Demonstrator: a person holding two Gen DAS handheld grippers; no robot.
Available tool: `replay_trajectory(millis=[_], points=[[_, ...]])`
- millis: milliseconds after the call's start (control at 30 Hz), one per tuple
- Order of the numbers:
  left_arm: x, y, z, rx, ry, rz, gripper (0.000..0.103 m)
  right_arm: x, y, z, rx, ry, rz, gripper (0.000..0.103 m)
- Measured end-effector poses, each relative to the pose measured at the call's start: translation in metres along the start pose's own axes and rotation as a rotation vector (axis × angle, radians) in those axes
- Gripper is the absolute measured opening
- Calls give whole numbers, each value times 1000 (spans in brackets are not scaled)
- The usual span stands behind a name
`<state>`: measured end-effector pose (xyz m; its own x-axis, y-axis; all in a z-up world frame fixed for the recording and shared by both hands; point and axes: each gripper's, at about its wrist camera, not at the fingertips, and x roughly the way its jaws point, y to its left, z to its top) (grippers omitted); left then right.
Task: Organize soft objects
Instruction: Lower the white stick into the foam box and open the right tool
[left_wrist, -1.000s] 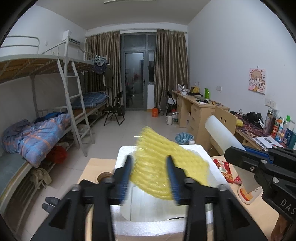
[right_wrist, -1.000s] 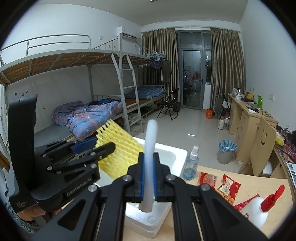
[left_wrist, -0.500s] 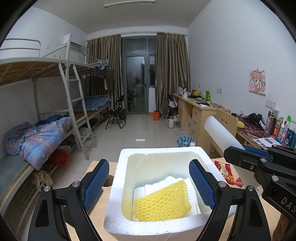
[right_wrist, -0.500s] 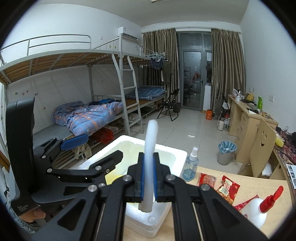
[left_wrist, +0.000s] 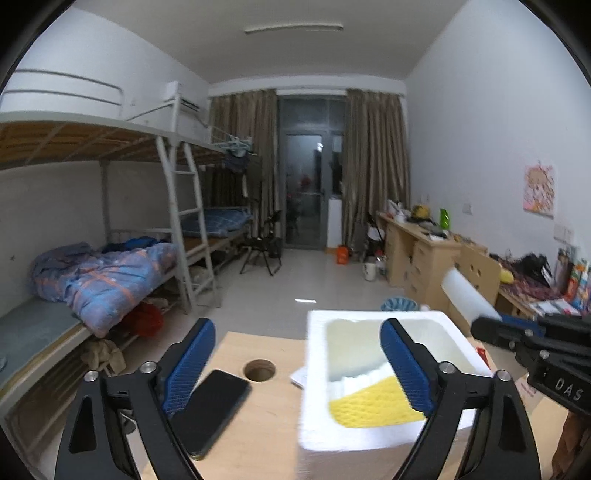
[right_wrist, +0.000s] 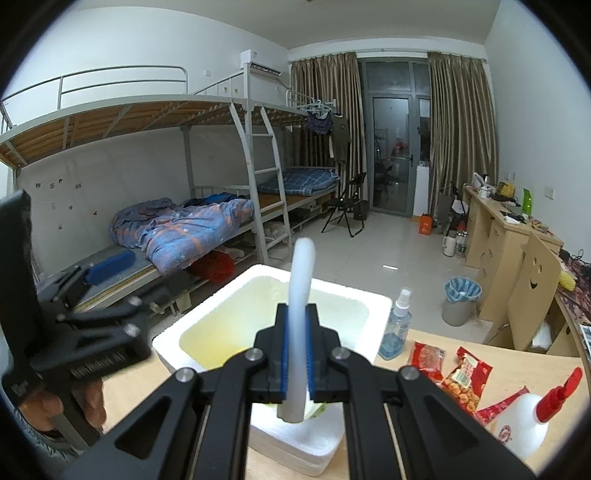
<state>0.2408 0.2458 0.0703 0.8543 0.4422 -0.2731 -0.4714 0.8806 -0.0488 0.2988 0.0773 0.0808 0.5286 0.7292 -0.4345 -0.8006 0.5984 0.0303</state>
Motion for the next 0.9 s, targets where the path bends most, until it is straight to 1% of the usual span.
replay_trajectory(millis=[100, 167, 267, 467, 600, 767, 900], points=[[-7, 10, -3, -39, -39, 0, 98, 7, 4, 0, 0, 12, 7, 10], [-9, 13, -5, -42, -44, -6, 103, 13, 4, 1, 4, 20, 9, 10], [-11, 16, -6, -35, -55, 1, 103, 18, 3, 0, 13, 31, 16, 10], [-14, 31, -10, -75, -50, -5, 103, 29, 9, -1, 12, 47, 28, 10], [-15, 36, -17, -73, -58, 15, 103, 31, 11, -2, -4, 56, 29, 10], [-17, 38, -19, -95, -59, -24, 103, 32, 11, 0, -12, 57, 23, 10], [-21, 34, -20, -85, -67, -37, 103, 32, 11, -1, -13, 57, 22, 10]])
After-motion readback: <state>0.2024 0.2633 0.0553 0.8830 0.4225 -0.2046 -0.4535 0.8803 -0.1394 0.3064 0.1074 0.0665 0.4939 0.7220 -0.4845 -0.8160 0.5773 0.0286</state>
